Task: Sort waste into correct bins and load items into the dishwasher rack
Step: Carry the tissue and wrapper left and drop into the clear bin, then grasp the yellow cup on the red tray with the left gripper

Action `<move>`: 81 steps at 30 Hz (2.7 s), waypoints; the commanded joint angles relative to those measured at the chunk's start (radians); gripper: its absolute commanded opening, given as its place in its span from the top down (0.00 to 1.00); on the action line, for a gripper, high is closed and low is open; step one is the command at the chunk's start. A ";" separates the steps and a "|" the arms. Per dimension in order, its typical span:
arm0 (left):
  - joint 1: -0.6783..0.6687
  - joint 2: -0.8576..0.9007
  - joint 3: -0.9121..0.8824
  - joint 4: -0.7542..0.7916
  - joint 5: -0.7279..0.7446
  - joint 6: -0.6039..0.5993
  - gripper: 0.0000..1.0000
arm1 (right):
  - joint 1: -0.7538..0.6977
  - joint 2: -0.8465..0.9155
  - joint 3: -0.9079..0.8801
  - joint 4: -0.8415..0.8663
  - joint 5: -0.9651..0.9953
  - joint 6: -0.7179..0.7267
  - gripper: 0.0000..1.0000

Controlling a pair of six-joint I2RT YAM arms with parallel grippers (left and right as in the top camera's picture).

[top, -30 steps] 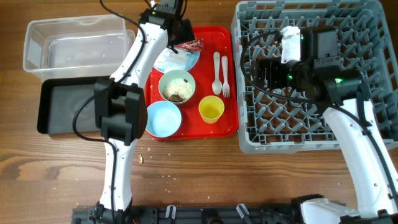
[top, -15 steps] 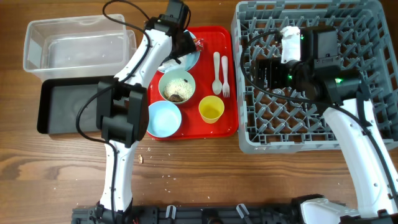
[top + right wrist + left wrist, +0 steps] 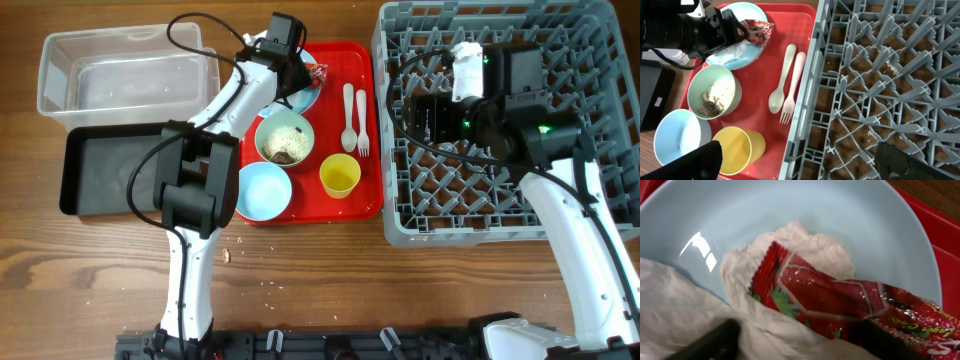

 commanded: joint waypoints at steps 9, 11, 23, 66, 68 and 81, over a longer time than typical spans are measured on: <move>0.002 -0.009 -0.018 0.003 -0.004 0.026 0.96 | -0.002 0.004 0.016 0.001 -0.016 0.014 0.00; 0.010 -0.040 0.000 -0.010 -0.002 0.066 0.96 | -0.002 0.004 0.016 0.001 -0.016 0.013 0.00; 0.105 -0.407 0.064 -0.019 -0.005 0.108 0.96 | -0.002 0.004 0.016 0.003 -0.016 0.013 0.00; 0.301 -0.500 0.127 -0.508 0.121 0.278 0.09 | -0.002 0.004 0.016 0.001 -0.016 0.012 0.00; 0.240 -0.500 0.126 -0.579 0.143 0.312 0.08 | -0.002 0.004 0.016 -0.002 -0.016 0.011 0.00; -0.106 -0.452 -0.039 -0.661 0.196 0.345 0.12 | -0.002 0.004 0.016 -0.001 -0.016 0.013 0.00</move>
